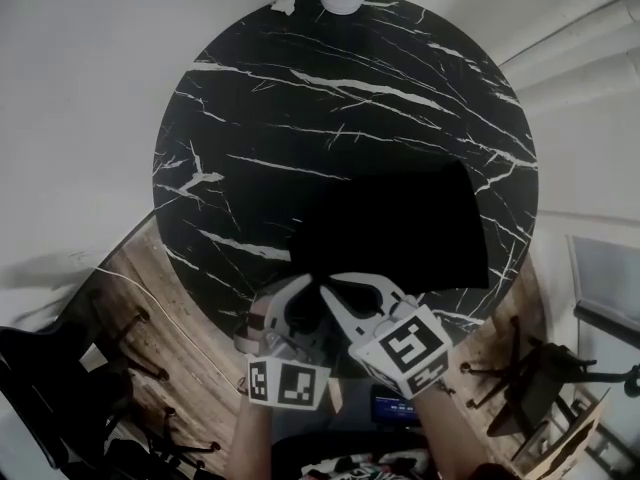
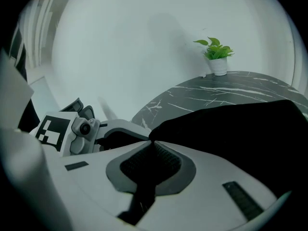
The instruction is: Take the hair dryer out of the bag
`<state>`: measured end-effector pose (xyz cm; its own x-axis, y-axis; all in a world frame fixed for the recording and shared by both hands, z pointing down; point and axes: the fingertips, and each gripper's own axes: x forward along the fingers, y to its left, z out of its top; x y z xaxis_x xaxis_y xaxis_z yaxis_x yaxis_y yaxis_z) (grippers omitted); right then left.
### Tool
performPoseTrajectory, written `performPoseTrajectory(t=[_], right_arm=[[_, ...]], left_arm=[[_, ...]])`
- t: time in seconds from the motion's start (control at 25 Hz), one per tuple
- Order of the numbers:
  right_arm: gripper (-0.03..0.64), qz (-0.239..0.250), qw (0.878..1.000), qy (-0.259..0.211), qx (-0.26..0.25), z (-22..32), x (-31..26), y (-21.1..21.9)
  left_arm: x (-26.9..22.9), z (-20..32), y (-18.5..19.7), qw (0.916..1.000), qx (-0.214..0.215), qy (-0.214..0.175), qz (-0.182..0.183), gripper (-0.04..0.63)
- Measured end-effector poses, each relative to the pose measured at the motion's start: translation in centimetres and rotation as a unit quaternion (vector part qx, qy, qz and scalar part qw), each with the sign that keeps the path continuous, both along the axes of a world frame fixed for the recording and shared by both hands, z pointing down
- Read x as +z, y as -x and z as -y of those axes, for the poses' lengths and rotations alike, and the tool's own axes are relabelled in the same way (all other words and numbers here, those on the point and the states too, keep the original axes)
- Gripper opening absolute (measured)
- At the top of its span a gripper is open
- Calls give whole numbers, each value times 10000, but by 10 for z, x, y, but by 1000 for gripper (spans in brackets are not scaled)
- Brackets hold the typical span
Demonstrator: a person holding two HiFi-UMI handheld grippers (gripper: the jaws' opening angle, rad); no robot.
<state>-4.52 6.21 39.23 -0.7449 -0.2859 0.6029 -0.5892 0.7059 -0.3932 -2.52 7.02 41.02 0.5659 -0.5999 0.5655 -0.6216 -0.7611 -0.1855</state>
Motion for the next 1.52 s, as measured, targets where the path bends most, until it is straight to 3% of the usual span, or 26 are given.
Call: performPoseTrajectory(t=[0.36,0.64,0.84,1.32,1.52], right_arm=[[23,98,9987,-210,452,14,-8,-16],[23,291,9941,-270,1008,26,-16,-38],[23,415,9895,-419,1320,32,-26,-52],[23,518,9828,-635,1656,32,-38,-71],[23,538,9813,-654,1728,31,-38,-80]], left_arm=[[14,2,6,9977,-164,507,-418,157],[16,12,-2,9971,342,613,-295,161],[12,20,-14,9958,519,634,-405,163],[26,42,-39,9931,1054,506,56,166],[26,42,-49,9878,1436,423,433,123]])
